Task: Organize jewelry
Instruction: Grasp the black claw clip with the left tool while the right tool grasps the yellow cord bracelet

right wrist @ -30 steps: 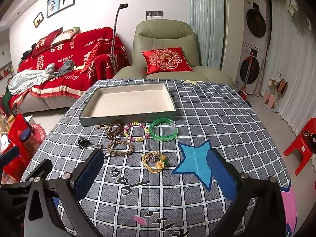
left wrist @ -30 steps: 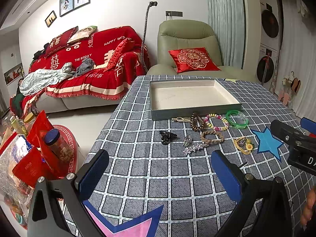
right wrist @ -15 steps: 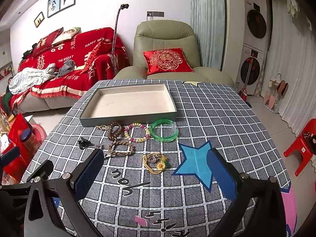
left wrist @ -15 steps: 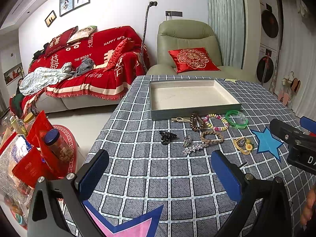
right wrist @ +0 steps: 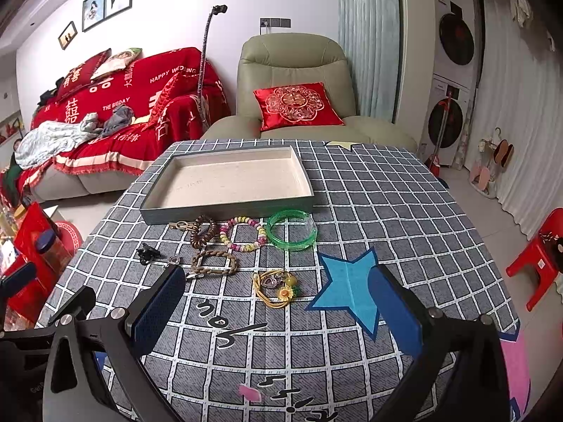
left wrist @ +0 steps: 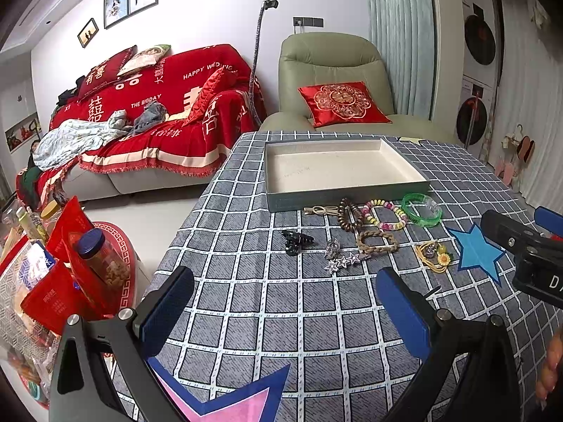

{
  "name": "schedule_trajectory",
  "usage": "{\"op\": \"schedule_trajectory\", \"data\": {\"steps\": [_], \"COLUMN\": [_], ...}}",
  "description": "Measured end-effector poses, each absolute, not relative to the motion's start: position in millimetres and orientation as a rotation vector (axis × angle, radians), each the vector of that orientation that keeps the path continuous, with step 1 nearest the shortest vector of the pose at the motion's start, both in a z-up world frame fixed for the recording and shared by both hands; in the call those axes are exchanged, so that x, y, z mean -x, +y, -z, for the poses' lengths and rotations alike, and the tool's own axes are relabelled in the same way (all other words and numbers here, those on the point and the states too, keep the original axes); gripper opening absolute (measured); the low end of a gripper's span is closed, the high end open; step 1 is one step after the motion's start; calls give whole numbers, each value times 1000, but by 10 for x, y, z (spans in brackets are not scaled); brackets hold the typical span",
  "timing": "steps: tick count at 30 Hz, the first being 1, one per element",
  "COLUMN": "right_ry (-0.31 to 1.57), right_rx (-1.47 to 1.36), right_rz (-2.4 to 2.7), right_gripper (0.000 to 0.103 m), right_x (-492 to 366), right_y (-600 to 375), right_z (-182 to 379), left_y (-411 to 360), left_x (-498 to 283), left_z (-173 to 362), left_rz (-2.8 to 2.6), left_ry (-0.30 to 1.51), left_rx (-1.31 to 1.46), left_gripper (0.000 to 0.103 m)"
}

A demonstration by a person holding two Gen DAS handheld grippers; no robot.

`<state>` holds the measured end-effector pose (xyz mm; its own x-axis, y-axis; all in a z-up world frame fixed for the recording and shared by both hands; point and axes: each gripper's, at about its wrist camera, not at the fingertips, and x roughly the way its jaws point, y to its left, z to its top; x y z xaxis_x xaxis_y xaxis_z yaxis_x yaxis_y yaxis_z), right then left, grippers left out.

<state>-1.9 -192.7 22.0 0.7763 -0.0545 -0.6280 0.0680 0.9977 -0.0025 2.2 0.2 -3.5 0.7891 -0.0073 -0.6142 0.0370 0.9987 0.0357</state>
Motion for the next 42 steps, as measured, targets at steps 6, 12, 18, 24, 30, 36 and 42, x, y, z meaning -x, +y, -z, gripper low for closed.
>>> {"op": "schedule_trajectory", "data": {"steps": [6, 12, 18, 24, 30, 36, 42], "right_ry": [702, 781, 891, 973, 1035, 1072, 1083], "right_rx": [-32, -55, -108, -153, -162, -134, -100], "right_rz": [59, 87, 129, 116, 92, 81, 82], "right_gripper": [103, 103, 103, 103, 99, 87, 71], "right_x": [-48, -147, -232, -434, -671, -844, -902], "right_y": [-1989, -2205, -2470, -2541, -2486, -2396, -2330], "right_z": [-140, 53, 310, 523, 687, 793, 852], "left_y": [3, 115, 309, 379, 338, 218, 114], "left_x": [-96, -398, -832, -1169, -1398, -1530, -1607], "left_z": [102, 282, 491, 596, 746, 813, 864], "left_rz": [31, 55, 84, 103, 142, 187, 213], "left_ry": [686, 798, 914, 946, 999, 1013, 1025], "left_rx": [-49, -38, 11, 13, 10, -6, -19], "left_gripper": [103, 103, 103, 103, 102, 96, 85]}}
